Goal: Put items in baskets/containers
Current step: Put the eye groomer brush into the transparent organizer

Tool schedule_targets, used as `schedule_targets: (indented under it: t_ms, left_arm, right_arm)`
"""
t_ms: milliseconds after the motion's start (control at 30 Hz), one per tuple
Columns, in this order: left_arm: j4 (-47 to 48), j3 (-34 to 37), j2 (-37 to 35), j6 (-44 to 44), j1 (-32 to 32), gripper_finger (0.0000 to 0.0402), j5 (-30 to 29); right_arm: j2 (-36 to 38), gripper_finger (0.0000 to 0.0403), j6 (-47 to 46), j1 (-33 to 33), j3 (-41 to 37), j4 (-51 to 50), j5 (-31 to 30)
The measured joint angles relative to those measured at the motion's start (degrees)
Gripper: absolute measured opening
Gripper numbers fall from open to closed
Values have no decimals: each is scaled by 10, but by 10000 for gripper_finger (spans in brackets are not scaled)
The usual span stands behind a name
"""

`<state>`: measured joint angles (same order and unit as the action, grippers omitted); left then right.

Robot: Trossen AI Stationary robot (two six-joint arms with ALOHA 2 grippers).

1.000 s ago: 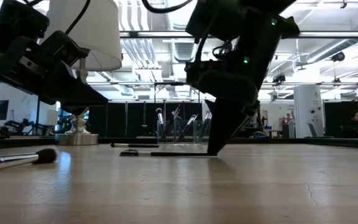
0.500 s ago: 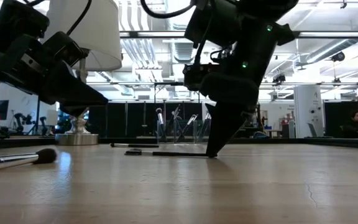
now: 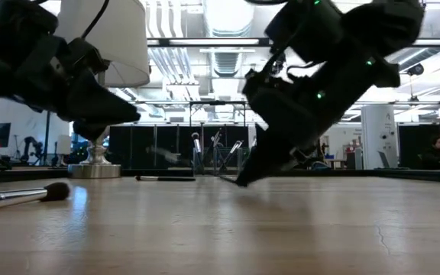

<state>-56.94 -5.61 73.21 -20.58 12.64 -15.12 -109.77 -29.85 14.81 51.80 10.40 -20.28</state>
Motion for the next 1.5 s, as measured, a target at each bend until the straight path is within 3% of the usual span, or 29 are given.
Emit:
schedule_targets:
  t_ms: [367,567,967,1500]
  left_arm:
    - [-86,-1,0,-77,0,101,-70]
    - [-140,-5,0,-83,0,104,-74]
    - [-158,-56,0,-35,3,104,15]
    - [-181,-83,0,28,8,104,-14]
  right_arm:
    - [9,8,23,19,-68,236,-111]
    - [10,8,79,24,-54,337,-124]
    - [9,8,152,25,17,340,-147]
    - [9,8,170,36,22,342,-144]
